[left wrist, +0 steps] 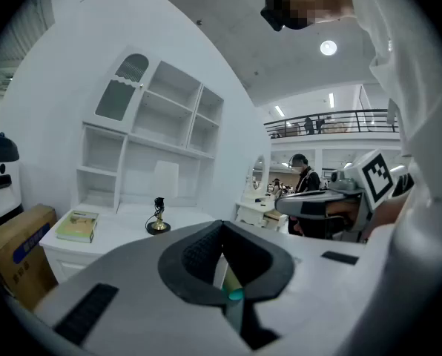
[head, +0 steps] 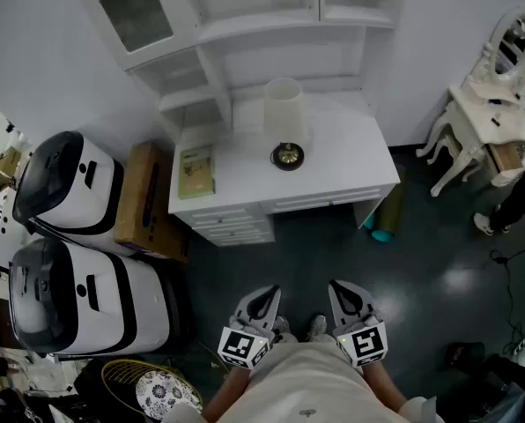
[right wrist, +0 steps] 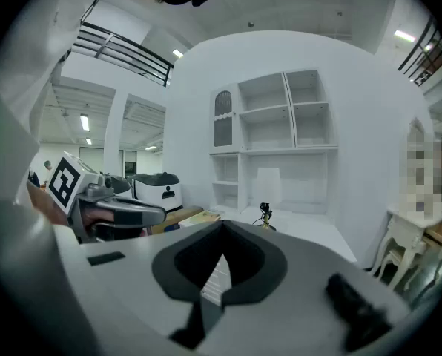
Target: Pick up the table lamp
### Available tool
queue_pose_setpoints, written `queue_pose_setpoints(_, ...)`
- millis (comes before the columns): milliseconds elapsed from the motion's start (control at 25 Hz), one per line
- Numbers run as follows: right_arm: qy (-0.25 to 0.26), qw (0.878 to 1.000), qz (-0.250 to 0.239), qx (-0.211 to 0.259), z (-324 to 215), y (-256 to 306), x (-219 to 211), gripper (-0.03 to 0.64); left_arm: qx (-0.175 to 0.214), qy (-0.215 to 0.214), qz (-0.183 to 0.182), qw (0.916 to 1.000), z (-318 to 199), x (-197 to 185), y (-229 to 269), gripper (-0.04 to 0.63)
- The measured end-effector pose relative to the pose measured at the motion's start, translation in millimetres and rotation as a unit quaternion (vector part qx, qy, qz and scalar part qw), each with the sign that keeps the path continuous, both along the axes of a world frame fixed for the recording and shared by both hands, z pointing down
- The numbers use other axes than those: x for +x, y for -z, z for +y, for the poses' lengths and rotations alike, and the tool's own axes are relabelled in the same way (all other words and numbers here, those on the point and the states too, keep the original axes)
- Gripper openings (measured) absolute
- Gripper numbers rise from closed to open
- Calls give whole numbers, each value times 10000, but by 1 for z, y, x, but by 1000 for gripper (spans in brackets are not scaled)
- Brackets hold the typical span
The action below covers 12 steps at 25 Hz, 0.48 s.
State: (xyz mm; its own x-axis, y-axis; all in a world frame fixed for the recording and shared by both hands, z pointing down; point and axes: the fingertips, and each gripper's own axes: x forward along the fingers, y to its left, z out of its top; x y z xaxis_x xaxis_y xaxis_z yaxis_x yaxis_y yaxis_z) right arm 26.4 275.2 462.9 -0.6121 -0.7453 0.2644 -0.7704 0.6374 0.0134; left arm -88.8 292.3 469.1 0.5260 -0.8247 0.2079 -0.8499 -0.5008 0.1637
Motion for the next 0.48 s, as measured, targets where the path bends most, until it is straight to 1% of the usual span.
queue_pose_setpoints(160, 153, 9998, -71, 123, -1, 7, -4, 11, -23, 39, -9, 10000, -2, 2, -2, 8)
queue_pose_setpoints(400, 168, 9997, -157, 106, -1, 16, -4, 11, -2, 146, -57, 9999, 1, 5, 2, 8)
queue_pose_setpoints(480, 140, 9995, -279, 77, -1, 16, 0, 11, -16, 209, -81, 9997, 3, 7, 2, 8)
